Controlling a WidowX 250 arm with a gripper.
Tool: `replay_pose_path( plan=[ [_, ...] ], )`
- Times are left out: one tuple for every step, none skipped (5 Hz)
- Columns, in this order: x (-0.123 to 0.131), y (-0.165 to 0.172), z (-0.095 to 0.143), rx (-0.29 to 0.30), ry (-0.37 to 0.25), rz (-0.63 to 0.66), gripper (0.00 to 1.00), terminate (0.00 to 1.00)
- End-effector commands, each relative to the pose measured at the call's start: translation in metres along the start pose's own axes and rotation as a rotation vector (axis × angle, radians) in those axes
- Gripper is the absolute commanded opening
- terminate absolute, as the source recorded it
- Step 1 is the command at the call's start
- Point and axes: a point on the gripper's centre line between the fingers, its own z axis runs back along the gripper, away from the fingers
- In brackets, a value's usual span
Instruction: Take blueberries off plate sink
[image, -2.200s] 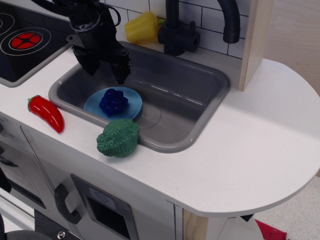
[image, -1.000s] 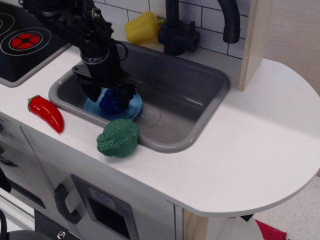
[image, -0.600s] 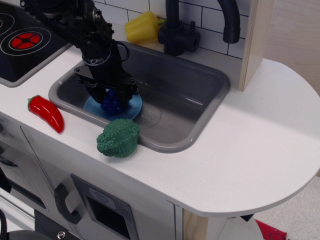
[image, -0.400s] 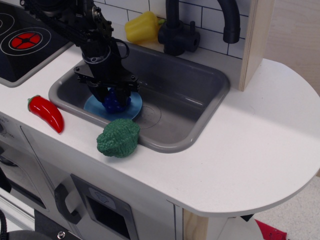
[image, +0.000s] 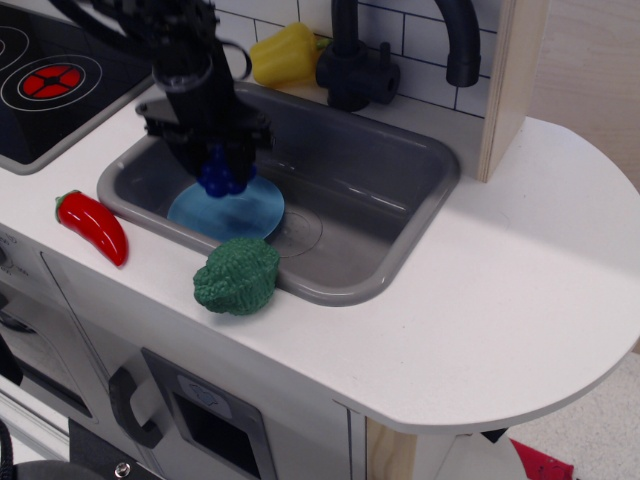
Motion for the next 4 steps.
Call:
replay_pose_path(
  plan=[
    [0.012,-0.046,0.016,-0.036,0.010,-0.001,0.00,0.00],
    [0.003,-0.076,0.005,-0.070,0.023,-0.021,0.00,0.00],
    [-0.009,-0.094,-0.006,-0.048,0.046,-0.038,0.00,0.00],
    [-0.020,-0.099,-0.015,-0.029,0.043,-0.060,0.00,0.00]
  ],
)
